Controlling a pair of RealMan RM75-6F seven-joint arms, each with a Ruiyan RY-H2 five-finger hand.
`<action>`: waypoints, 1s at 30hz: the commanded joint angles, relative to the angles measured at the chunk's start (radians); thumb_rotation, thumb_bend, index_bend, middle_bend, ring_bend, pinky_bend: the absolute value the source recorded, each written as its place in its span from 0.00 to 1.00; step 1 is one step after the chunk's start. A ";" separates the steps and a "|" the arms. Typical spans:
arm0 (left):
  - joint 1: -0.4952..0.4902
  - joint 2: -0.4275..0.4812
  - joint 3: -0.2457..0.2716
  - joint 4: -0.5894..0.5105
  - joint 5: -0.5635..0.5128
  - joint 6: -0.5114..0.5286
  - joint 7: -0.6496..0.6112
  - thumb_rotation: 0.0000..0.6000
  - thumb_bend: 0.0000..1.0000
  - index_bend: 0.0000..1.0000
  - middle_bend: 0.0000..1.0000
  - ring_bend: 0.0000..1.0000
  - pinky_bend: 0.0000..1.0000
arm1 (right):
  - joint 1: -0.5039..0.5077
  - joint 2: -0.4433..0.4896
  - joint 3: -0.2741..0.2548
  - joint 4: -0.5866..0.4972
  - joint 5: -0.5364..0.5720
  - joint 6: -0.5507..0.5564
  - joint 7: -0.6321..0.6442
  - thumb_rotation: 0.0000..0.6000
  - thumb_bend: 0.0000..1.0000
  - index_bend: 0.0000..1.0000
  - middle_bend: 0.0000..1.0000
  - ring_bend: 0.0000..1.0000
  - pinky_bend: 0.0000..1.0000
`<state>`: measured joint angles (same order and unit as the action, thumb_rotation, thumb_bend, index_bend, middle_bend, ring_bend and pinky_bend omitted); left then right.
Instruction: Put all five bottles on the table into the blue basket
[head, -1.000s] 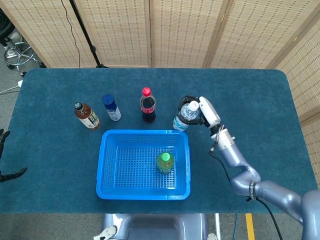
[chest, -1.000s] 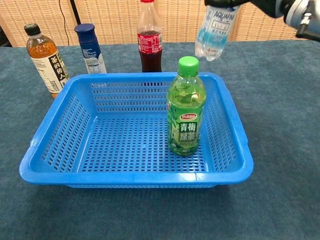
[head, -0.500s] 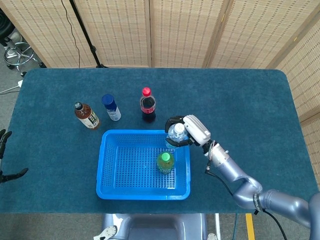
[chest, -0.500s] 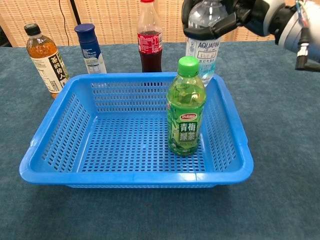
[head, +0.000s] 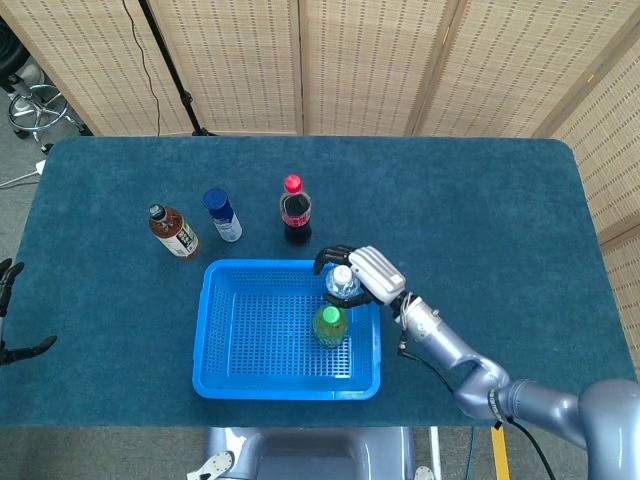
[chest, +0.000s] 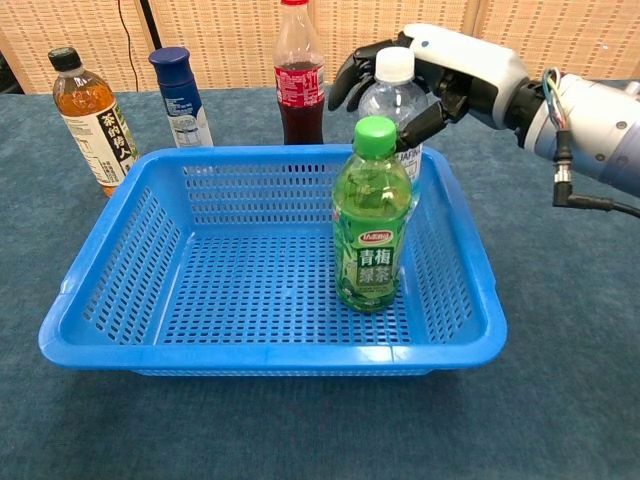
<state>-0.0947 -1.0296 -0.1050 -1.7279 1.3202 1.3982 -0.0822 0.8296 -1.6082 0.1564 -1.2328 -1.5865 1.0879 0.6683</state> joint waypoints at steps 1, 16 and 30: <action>0.000 -0.001 0.000 -0.001 0.001 0.001 0.003 1.00 0.04 0.00 0.00 0.00 0.00 | -0.006 0.016 -0.013 -0.043 0.020 -0.028 -0.081 1.00 0.03 0.09 0.03 0.01 0.25; -0.001 0.001 0.002 0.001 0.005 -0.001 -0.010 1.00 0.04 0.00 0.00 0.00 0.00 | -0.083 0.174 0.067 -0.247 0.171 0.013 -0.248 1.00 0.00 0.00 0.00 0.00 0.01; 0.001 -0.011 0.004 0.008 0.029 0.022 -0.004 1.00 0.04 0.00 0.00 0.00 0.00 | -0.049 0.250 0.175 -0.222 0.350 -0.145 -0.153 1.00 0.00 0.00 0.00 0.00 0.00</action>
<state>-0.0942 -1.0403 -0.1012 -1.7187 1.3481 1.4185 -0.0869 0.7536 -1.3613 0.3154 -1.4804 -1.2673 0.9979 0.4987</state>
